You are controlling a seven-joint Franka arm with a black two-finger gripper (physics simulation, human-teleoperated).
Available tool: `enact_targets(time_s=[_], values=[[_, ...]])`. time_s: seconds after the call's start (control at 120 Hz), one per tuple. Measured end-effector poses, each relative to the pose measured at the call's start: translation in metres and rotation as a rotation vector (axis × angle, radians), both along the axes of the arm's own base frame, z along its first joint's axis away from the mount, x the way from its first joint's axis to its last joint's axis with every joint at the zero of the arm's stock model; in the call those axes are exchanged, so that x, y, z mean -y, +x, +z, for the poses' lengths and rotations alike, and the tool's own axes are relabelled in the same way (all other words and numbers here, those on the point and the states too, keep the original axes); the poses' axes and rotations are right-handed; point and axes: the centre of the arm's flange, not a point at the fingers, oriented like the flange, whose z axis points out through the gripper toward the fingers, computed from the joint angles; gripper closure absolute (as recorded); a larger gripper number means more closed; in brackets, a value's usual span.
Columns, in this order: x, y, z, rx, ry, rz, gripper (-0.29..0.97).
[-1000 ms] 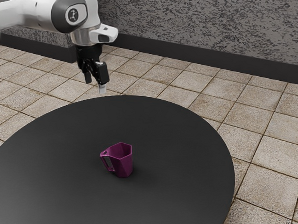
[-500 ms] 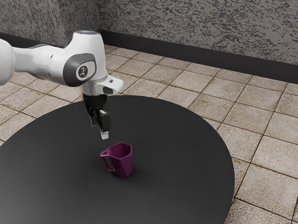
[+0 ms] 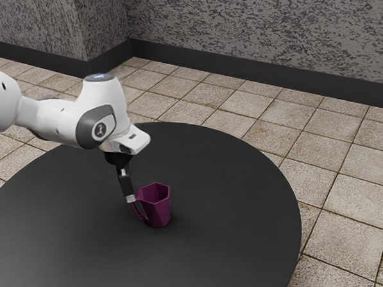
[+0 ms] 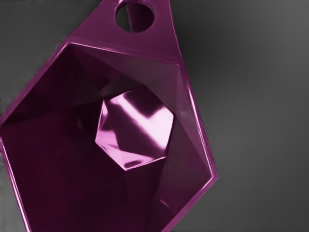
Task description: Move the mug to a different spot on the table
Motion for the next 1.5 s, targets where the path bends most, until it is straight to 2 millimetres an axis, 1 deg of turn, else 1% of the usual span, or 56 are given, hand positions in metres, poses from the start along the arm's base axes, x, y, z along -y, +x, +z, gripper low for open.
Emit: enact_targets(time_s=[0.25, 0.408, 0.583, 0.717, 0.983, 1.133, 1.233, 1.383, 1.5], values=[[0.0, -0.005, -0.011, 0.031, -0.018, -0.098, 0.0], [0.003, -0.006, -0.018, 0.044, -0.02, -0.149, 0.0], [0.015, -0.012, -0.026, 0.042, -0.024, -0.211, 0.0], [0.013, -0.016, -0.035, 0.037, -0.025, -0.229, 0.0], [0.012, -0.013, -0.038, 0.069, -0.027, -0.248, 0.0], [0.011, -0.013, -0.042, 0.082, -0.029, -0.249, 0.0], [0.011, -0.012, -0.042, 0.097, -0.028, -0.253, 0.07], [0.017, -0.013, -0.045, 0.115, -0.024, -0.269, 0.23], [0.017, -0.012, -0.045, 0.128, -0.025, -0.269, 0.37]])
